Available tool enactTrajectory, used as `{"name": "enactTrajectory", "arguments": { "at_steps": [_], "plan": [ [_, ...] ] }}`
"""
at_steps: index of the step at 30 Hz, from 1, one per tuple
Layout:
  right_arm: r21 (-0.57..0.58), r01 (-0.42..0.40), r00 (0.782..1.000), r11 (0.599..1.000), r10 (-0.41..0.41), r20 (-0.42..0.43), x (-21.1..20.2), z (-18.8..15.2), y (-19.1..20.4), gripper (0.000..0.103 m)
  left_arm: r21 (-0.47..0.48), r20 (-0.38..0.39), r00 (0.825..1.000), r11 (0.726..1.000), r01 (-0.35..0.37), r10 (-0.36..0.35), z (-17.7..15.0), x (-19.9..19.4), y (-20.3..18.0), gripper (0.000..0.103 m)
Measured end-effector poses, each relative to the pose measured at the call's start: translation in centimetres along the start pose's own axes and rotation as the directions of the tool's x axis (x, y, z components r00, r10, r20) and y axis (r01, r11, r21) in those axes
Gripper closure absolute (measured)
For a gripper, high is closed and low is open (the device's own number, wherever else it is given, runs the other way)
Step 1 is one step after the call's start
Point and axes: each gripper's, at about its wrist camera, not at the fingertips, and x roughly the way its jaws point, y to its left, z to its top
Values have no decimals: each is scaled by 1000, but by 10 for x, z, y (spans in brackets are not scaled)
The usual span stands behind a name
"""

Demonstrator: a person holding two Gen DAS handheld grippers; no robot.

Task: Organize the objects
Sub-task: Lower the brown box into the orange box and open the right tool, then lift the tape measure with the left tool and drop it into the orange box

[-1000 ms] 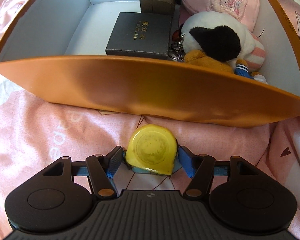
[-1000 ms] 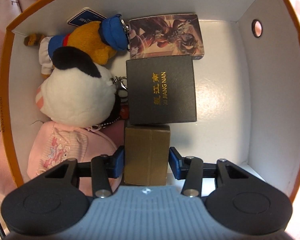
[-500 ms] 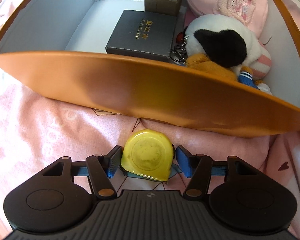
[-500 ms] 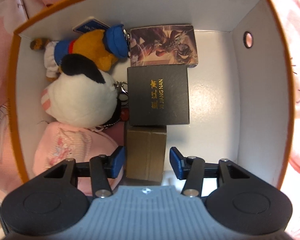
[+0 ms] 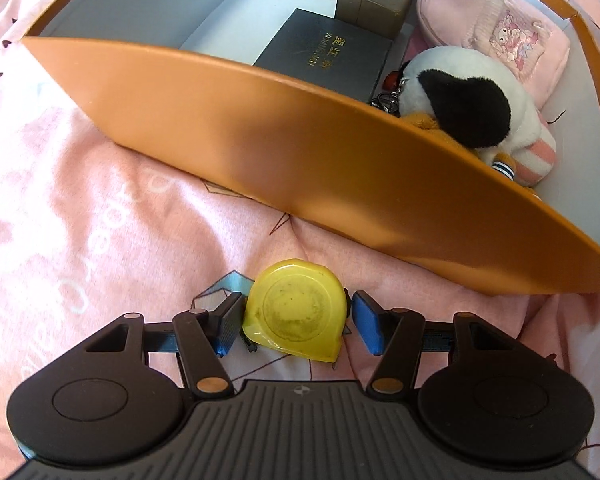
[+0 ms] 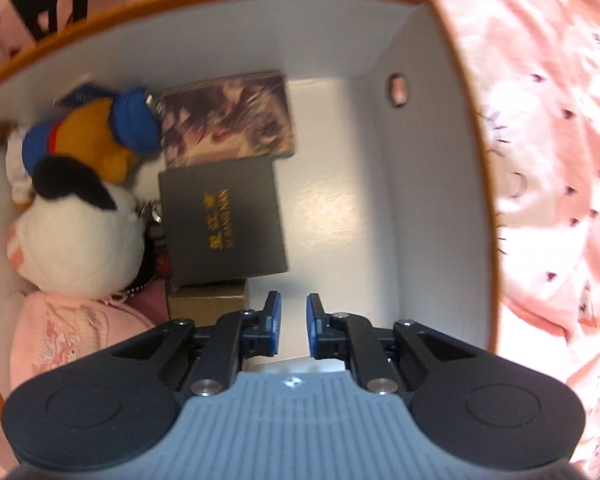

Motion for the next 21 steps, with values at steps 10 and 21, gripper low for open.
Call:
{"name": "enactTrajectory", "arguments": {
  "at_steps": [10, 21],
  "plan": [
    [-41, -67, 998, 997, 68, 17, 11, 4, 10, 99, -125, 83, 997, 992, 10, 1, -11, -33, 17, 35],
    [146, 132, 982, 980, -150, 117, -10, -8, 0, 80, -189, 199, 975, 980, -59, 97, 21, -94, 9, 35]
  ]
}}
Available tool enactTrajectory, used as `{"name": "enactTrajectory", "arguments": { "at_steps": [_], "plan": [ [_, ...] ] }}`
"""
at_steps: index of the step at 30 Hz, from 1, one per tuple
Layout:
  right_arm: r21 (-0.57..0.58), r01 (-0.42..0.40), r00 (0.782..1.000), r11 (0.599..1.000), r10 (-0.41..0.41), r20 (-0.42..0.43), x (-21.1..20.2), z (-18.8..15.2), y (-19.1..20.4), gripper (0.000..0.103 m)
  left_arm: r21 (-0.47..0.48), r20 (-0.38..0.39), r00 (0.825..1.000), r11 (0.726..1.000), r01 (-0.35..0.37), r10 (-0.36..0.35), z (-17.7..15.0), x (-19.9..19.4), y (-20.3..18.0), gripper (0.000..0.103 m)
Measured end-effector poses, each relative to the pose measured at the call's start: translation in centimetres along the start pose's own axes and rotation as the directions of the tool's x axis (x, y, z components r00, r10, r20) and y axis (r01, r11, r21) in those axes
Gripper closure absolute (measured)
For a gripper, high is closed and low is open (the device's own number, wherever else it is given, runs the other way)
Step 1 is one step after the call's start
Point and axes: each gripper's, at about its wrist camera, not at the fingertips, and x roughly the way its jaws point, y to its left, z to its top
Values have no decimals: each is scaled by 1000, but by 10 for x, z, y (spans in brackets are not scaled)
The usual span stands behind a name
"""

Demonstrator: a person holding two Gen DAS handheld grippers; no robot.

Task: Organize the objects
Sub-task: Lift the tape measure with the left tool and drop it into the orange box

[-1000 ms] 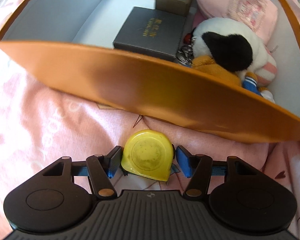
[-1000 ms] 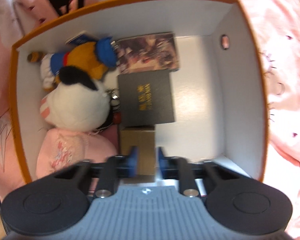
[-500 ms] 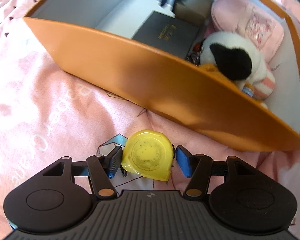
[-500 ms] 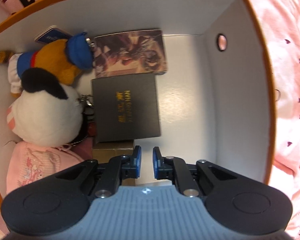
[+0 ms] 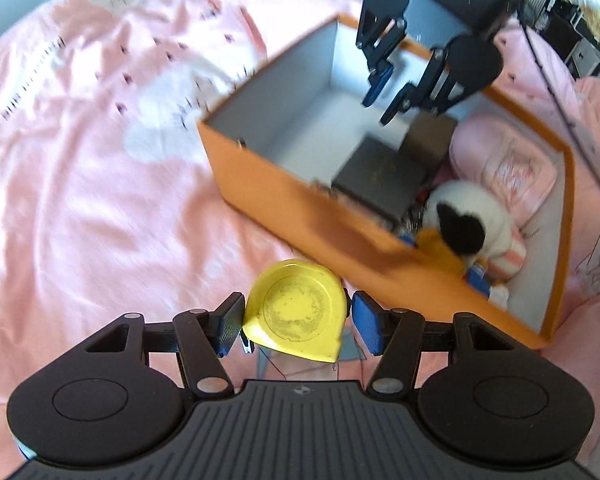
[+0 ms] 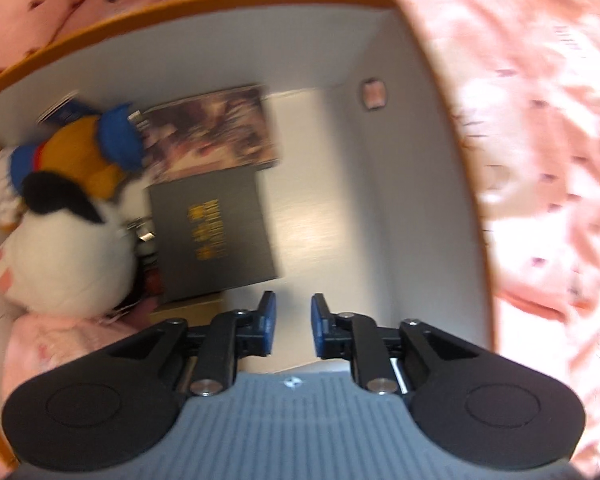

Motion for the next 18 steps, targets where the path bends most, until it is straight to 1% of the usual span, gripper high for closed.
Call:
{"name": "enactTrajectory", "arguments": {
  "at_steps": [1, 3, 5, 7, 8, 9, 12, 13, 15, 16, 18],
  "plan": [
    [21, 30, 999, 999, -31, 23, -5, -2, 0, 78, 3, 17, 1000, 1000, 1, -1, 20, -1, -2, 35],
    [63, 87, 993, 994, -92, 70, -16, -8, -6, 73, 13, 47, 999, 1000, -2, 1, 31, -21, -1, 35],
    [122, 139, 982, 983, -152, 108, -28, -14, -5, 73, 27, 77, 997, 1000, -12, 10, 41, -47, 6, 35],
    [204, 185, 967, 961, -215, 135, -41, -24, -6, 70, 44, 107, 994, 999, -18, 13, 58, -42, -6, 35],
    [253, 201, 959, 946, -242, 145, -47, -28, -6, 66, 49, 118, 993, 999, -16, 10, 67, -37, -13, 35],
    [313, 215, 952, 925, -270, 144, -52, -32, -8, 61, 53, 126, 992, 999, -14, 7, 74, -35, -18, 35],
    [506, 231, 933, 831, -337, 129, -60, -49, -8, 60, 60, 136, 991, 998, 4, -12, 96, -24, -32, 35],
    [571, 223, 928, 790, -350, 123, -72, -61, -6, 60, 60, 139, 990, 998, 12, -20, 106, -14, -38, 35],
    [675, 199, 923, 711, -367, 115, -79, -76, -4, 60, 53, 142, 989, 998, 27, -34, 123, 0, -44, 35],
    [725, 184, 920, 663, -375, 109, -83, -85, -6, 60, 47, 143, 989, 998, 35, -41, 133, 8, -45, 35],
    [803, 144, 920, 579, -378, 108, -94, -102, -9, 61, 38, 141, 988, 998, 52, -56, 148, 26, -50, 35]
  ]
}}
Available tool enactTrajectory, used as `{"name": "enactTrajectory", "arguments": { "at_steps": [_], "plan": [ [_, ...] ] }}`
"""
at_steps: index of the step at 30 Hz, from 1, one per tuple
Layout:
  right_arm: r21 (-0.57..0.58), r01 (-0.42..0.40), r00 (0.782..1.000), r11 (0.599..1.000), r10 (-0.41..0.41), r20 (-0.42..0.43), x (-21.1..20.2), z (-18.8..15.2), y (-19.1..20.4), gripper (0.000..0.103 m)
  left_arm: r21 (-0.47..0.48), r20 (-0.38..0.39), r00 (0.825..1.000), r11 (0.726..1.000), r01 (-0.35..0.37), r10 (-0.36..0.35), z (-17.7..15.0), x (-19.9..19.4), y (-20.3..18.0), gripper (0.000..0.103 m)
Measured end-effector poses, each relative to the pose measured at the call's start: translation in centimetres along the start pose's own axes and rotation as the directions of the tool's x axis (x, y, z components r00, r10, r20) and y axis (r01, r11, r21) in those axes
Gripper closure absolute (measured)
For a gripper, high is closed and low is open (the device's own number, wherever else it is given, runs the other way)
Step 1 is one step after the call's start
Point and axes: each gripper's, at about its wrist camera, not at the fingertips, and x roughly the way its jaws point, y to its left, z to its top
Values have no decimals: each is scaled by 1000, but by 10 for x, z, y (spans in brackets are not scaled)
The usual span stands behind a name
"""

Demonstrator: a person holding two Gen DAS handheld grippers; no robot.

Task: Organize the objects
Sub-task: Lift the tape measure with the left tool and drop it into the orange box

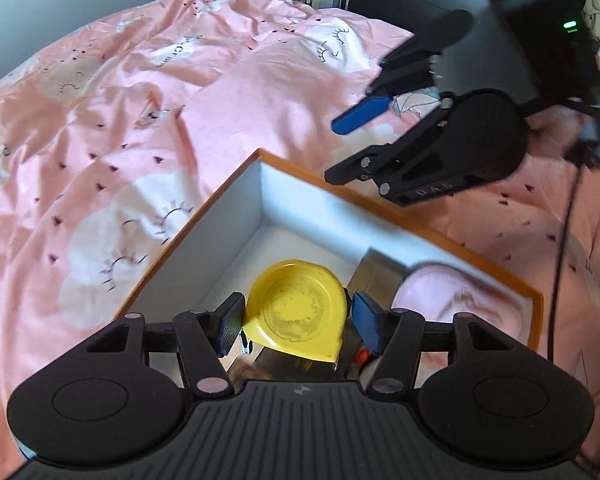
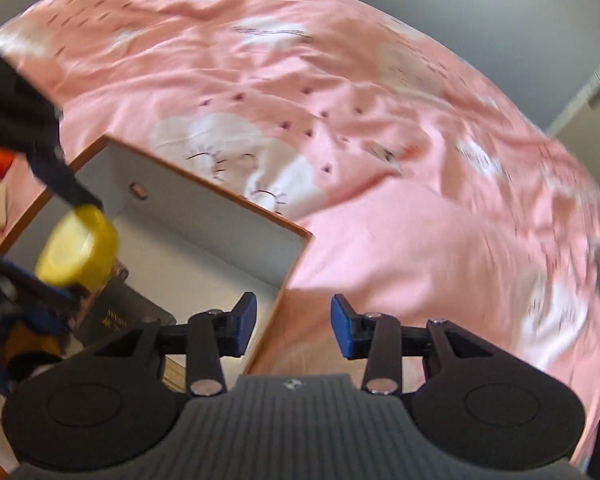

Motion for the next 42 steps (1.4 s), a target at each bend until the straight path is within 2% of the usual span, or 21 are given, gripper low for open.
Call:
{"name": "enactTrajectory", "arguments": {
  "at_steps": [3, 9, 15, 20, 25, 29, 36, 38, 42],
  "plan": [
    [97, -15, 1000, 995, 13, 13, 7, -15, -4, 61, -24, -26, 999, 1000, 20, -21, 20, 36, 0, 35],
    [140, -6, 999, 990, 0, 42, 21, -20, -6, 61, -10, -106, 994, 1000, 27, -28, 36, 93, -3, 35],
    [185, -17, 996, 983, 0, 89, 27, -18, -14, 61, 35, -171, 984, 998, 57, -50, 36, 119, 6, 35],
    [177, -17, 994, 984, -2, 109, 28, -19, -13, 60, 51, -232, 972, 997, 61, -48, 35, 138, 9, 35],
    [165, -8, 993, 986, -11, 114, 28, -19, -12, 59, 5, -254, 964, 996, 85, -81, 32, 148, 12, 35],
    [169, 3, 993, 986, -23, 116, 28, -20, -12, 55, -11, -274, 957, 995, 99, -98, 28, 152, 9, 35],
    [171, 10, 993, 985, -30, 115, 28, -22, -13, 54, -112, -253, 953, 984, 142, -166, 22, 147, 17, 35],
    [170, 12, 993, 985, -32, 115, 28, -22, -14, 54, -136, -238, 953, 978, 157, -186, 19, 144, 18, 38],
    [171, 15, 993, 985, -35, 112, 27, -21, -13, 54, -162, -212, 958, 973, 162, -194, 10, 138, 22, 38]
  ]
}}
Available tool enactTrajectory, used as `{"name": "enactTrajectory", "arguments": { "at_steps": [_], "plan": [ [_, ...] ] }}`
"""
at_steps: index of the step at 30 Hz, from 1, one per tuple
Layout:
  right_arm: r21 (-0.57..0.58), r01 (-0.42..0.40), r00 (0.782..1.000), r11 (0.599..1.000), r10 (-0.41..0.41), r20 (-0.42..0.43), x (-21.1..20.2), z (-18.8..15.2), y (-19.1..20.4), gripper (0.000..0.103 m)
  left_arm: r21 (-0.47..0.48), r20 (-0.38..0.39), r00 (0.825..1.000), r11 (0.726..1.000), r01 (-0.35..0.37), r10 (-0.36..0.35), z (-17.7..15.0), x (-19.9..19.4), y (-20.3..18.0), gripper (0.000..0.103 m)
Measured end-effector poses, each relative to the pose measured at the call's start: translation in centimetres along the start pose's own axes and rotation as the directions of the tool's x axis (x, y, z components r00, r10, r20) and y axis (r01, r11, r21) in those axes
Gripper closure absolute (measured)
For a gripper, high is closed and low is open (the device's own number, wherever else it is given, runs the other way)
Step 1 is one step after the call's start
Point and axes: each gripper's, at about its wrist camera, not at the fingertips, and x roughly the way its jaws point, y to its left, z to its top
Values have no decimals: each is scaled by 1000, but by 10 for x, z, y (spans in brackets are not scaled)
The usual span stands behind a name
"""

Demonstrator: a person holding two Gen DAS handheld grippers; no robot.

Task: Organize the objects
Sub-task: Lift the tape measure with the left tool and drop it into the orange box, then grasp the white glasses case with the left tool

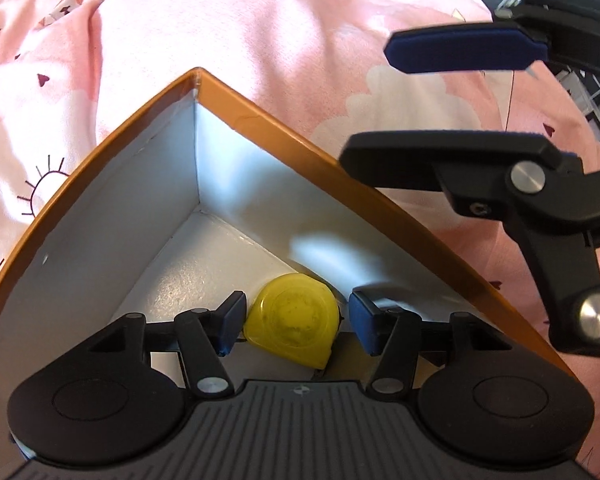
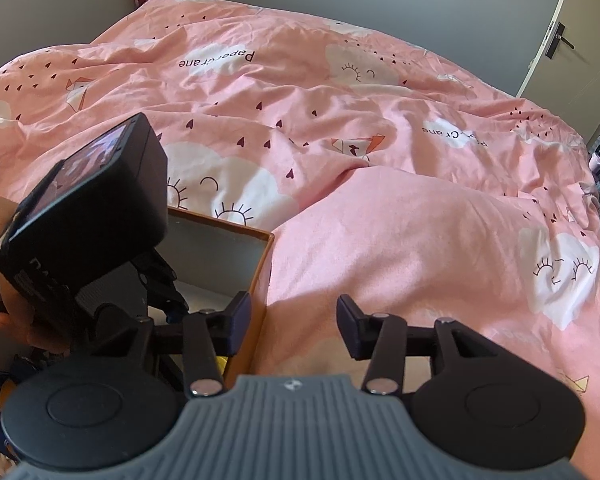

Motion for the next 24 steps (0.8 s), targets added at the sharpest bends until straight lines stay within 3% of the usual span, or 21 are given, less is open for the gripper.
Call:
{"name": "enactTrajectory", "arguments": {
  "at_steps": [8, 14, 20, 24],
  "plan": [
    [-8, 13, 1000, 1000, -13, 27, -19, 7, 5, 54, 4, 107, 993, 999, -51, 50, -30, -55, -10, 39],
    [-42, -2, 998, 999, 4, 56, -43, 12, 28, 54, -3, 208, 966, 988, -156, 153, -70, -120, -21, 39],
    [-56, -125, 985, 991, 130, 116, -72, 11, 65, 44, -61, 262, 929, 965, -257, 263, -82, -184, -13, 39],
    [-96, -211, 964, 973, 223, 143, -84, 12, 108, 44, -109, 255, 907, 942, -317, 334, -117, -220, -6, 39]
  ]
}}
